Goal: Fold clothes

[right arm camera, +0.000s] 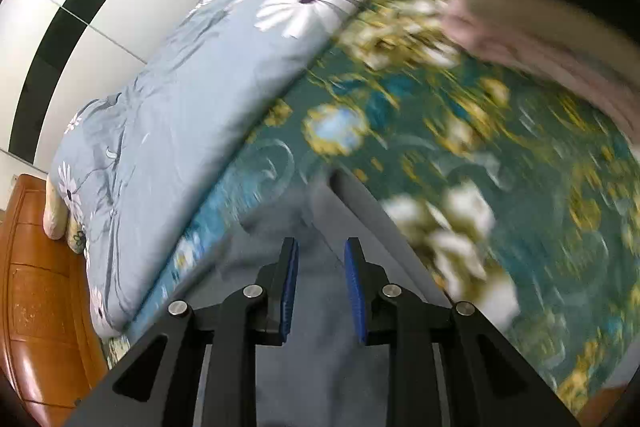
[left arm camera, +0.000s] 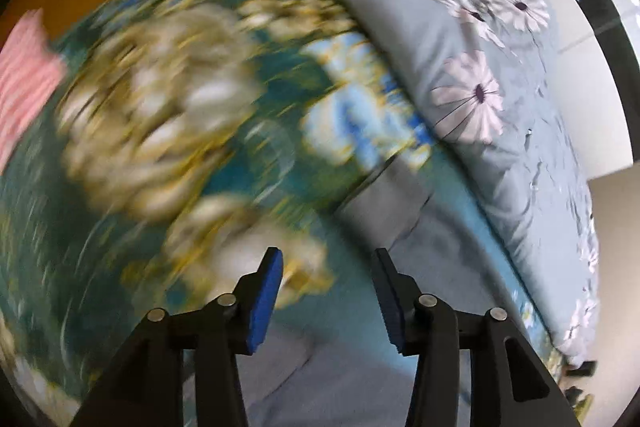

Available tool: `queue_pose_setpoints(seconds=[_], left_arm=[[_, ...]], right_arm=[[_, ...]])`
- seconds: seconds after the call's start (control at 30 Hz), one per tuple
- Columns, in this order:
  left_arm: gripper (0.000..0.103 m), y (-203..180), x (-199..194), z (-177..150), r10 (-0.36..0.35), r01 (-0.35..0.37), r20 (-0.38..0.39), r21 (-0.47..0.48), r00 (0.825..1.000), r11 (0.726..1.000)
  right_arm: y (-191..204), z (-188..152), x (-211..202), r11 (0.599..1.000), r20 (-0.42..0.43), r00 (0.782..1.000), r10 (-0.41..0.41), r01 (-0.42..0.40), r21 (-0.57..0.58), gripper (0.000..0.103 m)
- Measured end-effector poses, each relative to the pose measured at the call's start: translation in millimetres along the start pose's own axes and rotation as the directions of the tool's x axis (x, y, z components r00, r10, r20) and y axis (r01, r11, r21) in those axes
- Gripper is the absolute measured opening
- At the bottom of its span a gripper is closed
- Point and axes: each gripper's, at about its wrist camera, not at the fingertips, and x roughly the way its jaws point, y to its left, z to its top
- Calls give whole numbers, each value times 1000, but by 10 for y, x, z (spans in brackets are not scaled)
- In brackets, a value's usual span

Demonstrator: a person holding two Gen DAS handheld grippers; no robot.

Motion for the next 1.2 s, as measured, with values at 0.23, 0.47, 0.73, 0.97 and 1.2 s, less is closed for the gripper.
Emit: queue_pose_setpoints(seconds=[0.23,0.47,0.73,0.97,1.2], left_arm=[[52,877,-227,-788,-7,-3,-81,-122,997,993],[52,925,-75,-1338,-109,91,-167,-113,980,989],[50,767,65,-1474,-120,108,-170,-82,978,991],[2,788,99,-1411,-155,135,-140,-144,978,980],[2,305,-214,-907,-337,328,-26,-171,941,929]], right_arm=[[-780,-916,-352,982,16,999,50,-52,183,26],[-1185,-1527,-252,921,10,987,159,-152,360,34],[-1082,-1690,59,897,-22,984,177,-152,416,35],[-827,-1521,-80,901,32,981,194,-190,390,9],[-516,-1293,-305,912,95,972,216,-236,336,8]])
